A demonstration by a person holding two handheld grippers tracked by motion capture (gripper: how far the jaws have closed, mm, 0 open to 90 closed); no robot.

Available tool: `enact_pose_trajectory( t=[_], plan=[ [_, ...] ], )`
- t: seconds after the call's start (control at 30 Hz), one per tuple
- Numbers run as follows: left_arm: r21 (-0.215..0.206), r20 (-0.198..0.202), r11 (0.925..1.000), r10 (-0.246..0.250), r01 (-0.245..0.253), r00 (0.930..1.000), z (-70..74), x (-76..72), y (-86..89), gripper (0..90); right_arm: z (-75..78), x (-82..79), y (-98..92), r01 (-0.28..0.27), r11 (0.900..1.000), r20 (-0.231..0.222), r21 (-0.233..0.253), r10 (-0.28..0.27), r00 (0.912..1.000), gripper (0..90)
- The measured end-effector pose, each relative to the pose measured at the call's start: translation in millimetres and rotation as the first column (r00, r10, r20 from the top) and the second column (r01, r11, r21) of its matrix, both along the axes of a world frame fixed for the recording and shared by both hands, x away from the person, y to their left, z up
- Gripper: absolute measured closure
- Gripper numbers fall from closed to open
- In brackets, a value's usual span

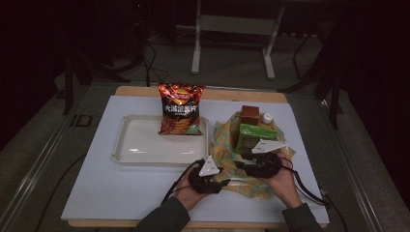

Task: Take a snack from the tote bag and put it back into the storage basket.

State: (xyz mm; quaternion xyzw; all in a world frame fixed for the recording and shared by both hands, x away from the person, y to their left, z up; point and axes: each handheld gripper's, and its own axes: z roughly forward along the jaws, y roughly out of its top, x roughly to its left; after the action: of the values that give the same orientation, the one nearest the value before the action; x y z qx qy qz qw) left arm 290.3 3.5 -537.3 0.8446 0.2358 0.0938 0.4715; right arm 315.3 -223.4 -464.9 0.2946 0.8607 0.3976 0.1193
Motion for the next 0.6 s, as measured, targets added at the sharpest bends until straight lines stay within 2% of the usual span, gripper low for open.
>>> enact_pose_trajectory(
  t=[0.03,0.13,0.23,0.3,0.43,0.5,0.6],
  plan=[
    [-0.009,-0.013,0.9999,0.01,-0.01,0.9999,-0.1,1.0,0.5,49.6,-3.2,-3.0,-4.8,0.005,1.0,-0.013,0.014,-0.004,0.9999,57.1],
    [-0.024,-0.032,0.9996,0.017,-0.018,0.9993,-0.3,2.5,1.7,49.6,-7.6,-6.3,-10.0,0.013,1.0,-0.02,0.017,-0.013,0.9997,57.2],
    [-0.029,-0.039,0.9993,0.022,-0.023,0.999,-0.3,3.4,2.3,49.7,-10.9,-9.6,-14.9,0.025,1.0,-0.021,0.018,-0.025,0.9995,57.2],
    [-0.034,-0.048,0.999,0.027,-0.029,0.9985,-0.2,4.4,3.0,49.7,-12.6,-11.2,-18.0,0.026,0.999,-0.023,0.037,-0.026,0.9994,57.5],
    [-0.044,-0.071,0.9984,0.032,-0.036,0.9969,0.2,5.1,4.5,49.8,-18.0,-13.2,-20.9,0.028,1.0,-0.023,0.008,-0.028,0.9993,58.4],
    [-0.05,-0.084,0.9982,0.031,-0.035,0.996,0.6,5.0,5.0,49.9,-21.9,-12.8,-22.5,0.025,1.0,-0.032,0.01,-0.025,0.9992,59.5],
    [-0.052,-0.08,0.998,0.031,-0.035,0.9963,4.1,3.6,6.7,50.1,-27.2,-11.9,-22.9,0.036,0.999,-0.042,-0.004,-0.036,0.9985,61.2]
  ],
)
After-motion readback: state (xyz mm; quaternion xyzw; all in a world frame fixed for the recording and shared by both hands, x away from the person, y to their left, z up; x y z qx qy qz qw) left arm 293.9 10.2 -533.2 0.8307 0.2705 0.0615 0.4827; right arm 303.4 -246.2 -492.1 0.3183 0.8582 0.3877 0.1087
